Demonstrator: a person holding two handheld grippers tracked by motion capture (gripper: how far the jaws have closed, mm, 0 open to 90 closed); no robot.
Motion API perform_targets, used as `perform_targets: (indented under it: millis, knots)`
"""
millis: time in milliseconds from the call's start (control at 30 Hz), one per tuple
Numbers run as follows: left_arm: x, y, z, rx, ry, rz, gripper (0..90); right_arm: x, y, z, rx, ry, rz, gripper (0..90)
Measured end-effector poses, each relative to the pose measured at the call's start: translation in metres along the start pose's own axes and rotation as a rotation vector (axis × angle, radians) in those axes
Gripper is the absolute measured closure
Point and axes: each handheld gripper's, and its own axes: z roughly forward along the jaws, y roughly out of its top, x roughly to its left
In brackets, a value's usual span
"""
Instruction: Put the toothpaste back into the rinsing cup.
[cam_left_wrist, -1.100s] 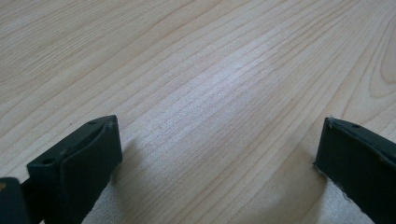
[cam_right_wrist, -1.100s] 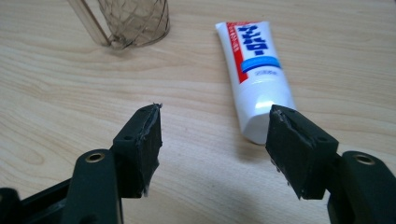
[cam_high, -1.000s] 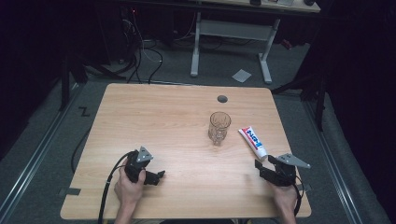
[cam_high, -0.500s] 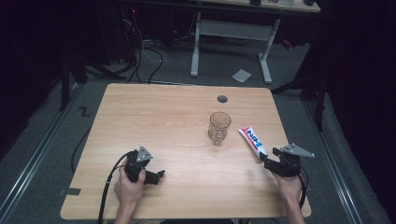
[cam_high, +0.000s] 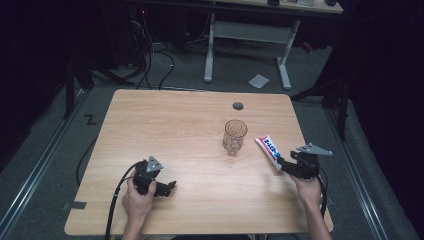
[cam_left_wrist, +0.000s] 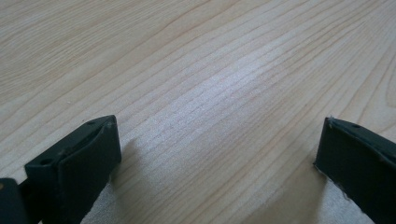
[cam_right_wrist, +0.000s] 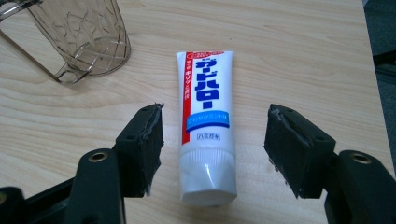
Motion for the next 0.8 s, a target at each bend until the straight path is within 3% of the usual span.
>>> perform_targets:
  millis: [800]
  knots:
    - [0.000,0.000,0.000,0.000,0.001,-0.001,0.3,0.004,0.039,0.036,0.085,-0.013,-0.058,37.5]
